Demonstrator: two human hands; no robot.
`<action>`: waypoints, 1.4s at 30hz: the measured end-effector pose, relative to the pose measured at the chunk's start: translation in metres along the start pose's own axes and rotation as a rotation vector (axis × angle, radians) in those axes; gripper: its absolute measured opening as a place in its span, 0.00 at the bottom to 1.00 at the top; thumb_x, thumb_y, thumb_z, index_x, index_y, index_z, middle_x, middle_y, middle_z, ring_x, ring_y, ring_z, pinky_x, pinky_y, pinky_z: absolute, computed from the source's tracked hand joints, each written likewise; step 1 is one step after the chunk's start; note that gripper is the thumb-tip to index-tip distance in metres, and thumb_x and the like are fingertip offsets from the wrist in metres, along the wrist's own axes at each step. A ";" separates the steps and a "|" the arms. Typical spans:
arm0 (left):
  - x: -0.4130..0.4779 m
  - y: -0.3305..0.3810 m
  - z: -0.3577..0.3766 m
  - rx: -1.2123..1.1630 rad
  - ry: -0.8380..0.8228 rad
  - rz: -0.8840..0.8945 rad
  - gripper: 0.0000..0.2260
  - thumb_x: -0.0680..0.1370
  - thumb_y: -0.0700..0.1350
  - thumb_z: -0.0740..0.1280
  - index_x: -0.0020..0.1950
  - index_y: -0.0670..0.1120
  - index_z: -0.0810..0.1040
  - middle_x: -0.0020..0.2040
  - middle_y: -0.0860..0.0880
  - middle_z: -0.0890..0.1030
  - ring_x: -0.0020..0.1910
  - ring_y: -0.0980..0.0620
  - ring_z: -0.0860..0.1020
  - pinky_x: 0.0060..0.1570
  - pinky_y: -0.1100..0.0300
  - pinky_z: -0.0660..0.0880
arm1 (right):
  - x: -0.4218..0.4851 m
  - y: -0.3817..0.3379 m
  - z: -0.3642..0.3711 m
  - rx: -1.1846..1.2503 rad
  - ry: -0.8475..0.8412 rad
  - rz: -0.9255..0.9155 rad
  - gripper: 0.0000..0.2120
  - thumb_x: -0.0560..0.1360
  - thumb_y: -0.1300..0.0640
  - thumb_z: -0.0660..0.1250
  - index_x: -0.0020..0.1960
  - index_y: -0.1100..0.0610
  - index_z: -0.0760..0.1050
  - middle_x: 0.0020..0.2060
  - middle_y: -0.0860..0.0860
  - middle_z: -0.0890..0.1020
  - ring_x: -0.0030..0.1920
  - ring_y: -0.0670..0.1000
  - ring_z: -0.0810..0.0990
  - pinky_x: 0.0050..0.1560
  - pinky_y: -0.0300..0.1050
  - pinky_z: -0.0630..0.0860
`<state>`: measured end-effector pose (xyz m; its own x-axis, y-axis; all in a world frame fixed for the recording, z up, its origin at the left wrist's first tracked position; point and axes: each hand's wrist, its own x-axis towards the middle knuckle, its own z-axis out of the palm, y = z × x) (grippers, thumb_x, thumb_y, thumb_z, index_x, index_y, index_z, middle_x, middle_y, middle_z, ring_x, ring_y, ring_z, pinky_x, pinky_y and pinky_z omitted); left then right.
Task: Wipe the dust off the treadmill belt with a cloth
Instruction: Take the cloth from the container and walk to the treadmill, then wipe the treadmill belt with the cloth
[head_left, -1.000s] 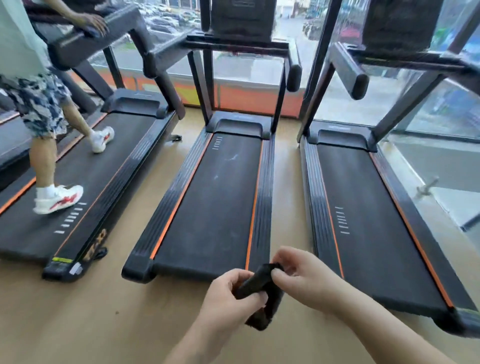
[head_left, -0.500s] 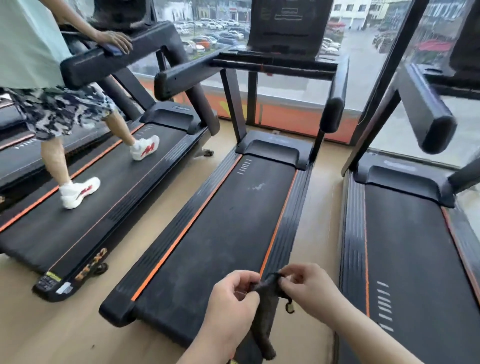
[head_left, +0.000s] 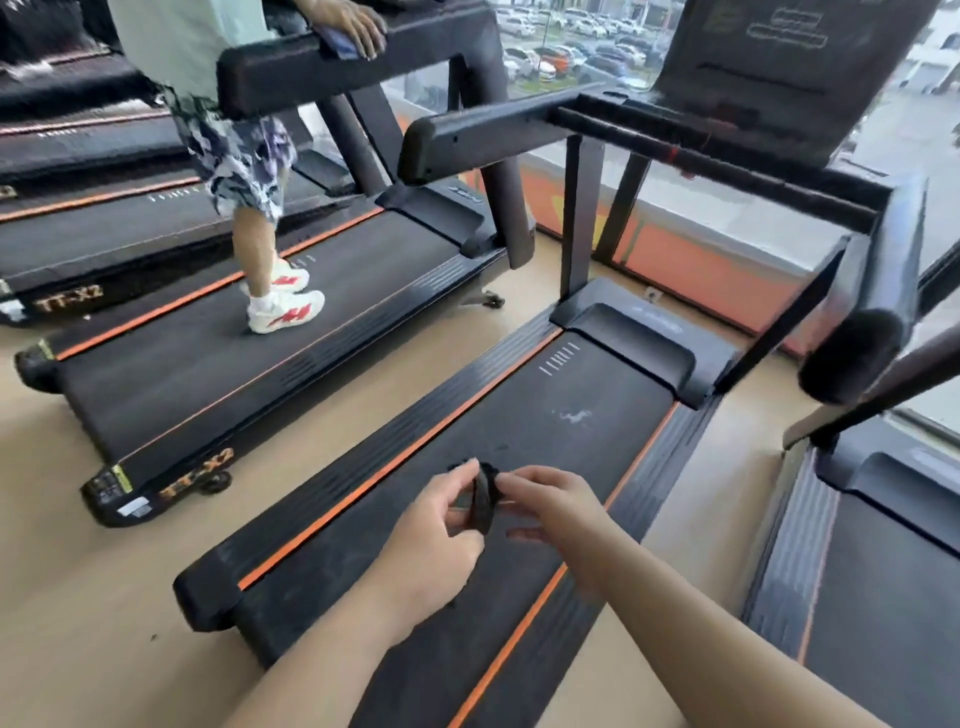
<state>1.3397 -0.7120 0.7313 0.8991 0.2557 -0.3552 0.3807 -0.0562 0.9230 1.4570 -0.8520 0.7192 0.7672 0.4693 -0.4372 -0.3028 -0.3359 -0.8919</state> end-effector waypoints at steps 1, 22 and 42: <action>0.019 0.003 0.004 -0.012 -0.002 -0.006 0.29 0.81 0.38 0.63 0.72 0.69 0.64 0.62 0.63 0.79 0.60 0.63 0.78 0.52 0.68 0.73 | 0.020 -0.005 -0.006 0.019 -0.032 0.004 0.11 0.77 0.49 0.75 0.50 0.56 0.84 0.46 0.52 0.88 0.49 0.49 0.87 0.54 0.55 0.83; 0.288 -0.147 0.115 -0.419 0.552 -0.299 0.12 0.77 0.43 0.72 0.57 0.56 0.79 0.46 0.60 0.86 0.44 0.64 0.82 0.42 0.69 0.75 | 0.347 0.122 -0.065 -0.139 -0.385 0.157 0.05 0.75 0.61 0.77 0.46 0.59 0.81 0.42 0.59 0.86 0.41 0.55 0.85 0.40 0.47 0.82; 0.679 -0.349 0.321 -0.217 0.743 -0.243 0.03 0.76 0.48 0.70 0.44 0.53 0.77 0.38 0.58 0.82 0.39 0.61 0.79 0.41 0.67 0.74 | 0.745 0.407 -0.312 -0.464 -0.109 0.070 0.09 0.82 0.55 0.68 0.44 0.57 0.81 0.36 0.54 0.86 0.36 0.56 0.81 0.35 0.45 0.77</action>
<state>1.8869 -0.8281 0.1201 0.3894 0.8150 -0.4290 0.4283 0.2521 0.8678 2.0817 -0.8941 0.0662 0.6829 0.5072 -0.5258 -0.0479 -0.6871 -0.7250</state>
